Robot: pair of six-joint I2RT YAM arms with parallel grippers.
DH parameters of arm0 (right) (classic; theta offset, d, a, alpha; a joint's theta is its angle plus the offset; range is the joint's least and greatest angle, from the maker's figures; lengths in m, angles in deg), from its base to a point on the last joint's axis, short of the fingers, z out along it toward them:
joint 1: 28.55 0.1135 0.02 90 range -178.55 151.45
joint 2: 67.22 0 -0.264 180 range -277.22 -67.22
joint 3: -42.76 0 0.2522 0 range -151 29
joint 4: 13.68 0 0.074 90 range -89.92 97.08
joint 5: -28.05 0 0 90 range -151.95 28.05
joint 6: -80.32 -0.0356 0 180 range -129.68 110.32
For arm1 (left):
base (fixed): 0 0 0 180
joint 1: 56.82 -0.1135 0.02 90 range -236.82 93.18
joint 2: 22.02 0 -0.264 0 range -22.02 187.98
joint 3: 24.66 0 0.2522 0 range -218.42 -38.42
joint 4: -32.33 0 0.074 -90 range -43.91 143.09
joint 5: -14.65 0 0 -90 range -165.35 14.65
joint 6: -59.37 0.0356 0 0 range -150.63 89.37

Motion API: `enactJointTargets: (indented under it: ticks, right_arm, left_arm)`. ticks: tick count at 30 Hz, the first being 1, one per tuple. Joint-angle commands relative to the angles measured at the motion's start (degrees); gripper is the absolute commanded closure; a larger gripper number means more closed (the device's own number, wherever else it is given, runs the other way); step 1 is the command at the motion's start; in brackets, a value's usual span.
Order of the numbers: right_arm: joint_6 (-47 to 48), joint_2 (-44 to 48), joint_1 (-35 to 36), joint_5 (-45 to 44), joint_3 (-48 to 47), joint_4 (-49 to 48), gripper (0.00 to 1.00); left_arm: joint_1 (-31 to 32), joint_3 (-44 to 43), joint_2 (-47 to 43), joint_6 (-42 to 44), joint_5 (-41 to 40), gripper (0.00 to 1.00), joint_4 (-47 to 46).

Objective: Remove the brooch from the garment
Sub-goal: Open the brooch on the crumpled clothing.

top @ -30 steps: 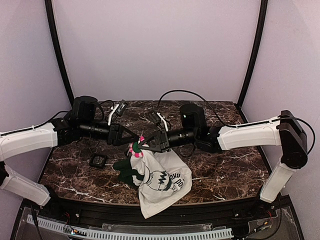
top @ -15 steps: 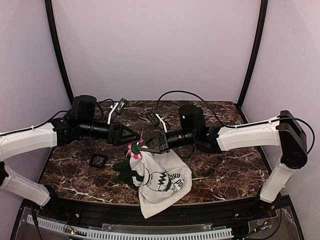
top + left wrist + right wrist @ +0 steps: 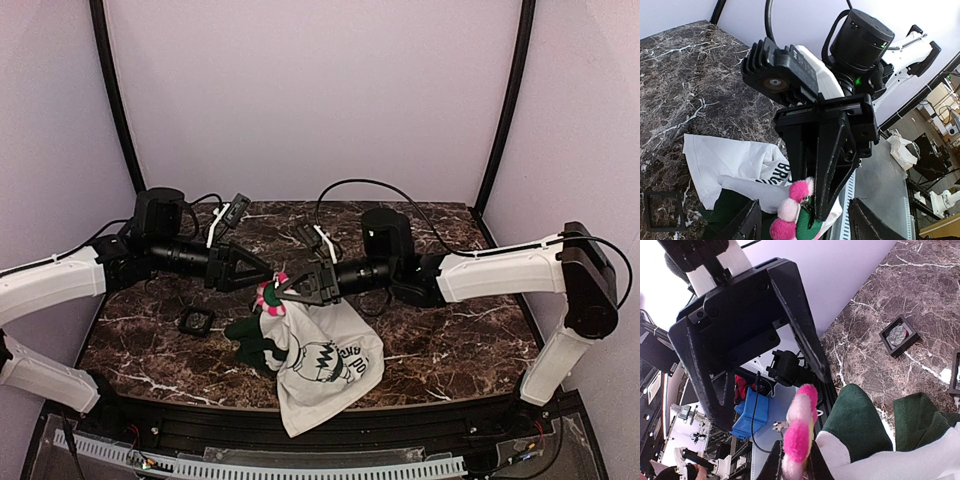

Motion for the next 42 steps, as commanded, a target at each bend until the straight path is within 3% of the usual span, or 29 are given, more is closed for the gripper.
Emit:
enactJointTargets:
  ticks: [1, 8, 18, 25, 42]
  right_arm:
    - [-0.1, 1.8, 0.0, 0.8, 0.0, -3.5, 1.0]
    - [-0.1, 1.4, 0.0, 1.2, -0.2, -3.7, 1.0]
    - [-0.1, 1.6, -0.3, 0.9, 0.1, -3.7, 1.0]
    - [0.5, 0.9, -0.3, 2.0, -0.4, -3.3, 1.0]
    - [5.6, -0.6, -0.3, 1.7, -5.4, 4.7, 1.0]
  left_arm:
    - [-0.4, 0.1, 2.2, -0.5, 2.7, 0.44, 1.0]
    - [-0.4, 0.2, 4.0, -1.4, 5.3, 0.68, 0.0]
    - [-0.4, 1.3, 3.6, -3.1, 7.1, 0.78, -3.4]
    - [-0.4, 2.4, 4.0, -5.7, 10.5, 0.98, -7.9]
    - [-0.3, 3.5, 4.4, -7.8, 12.5, 0.99, -11.5]
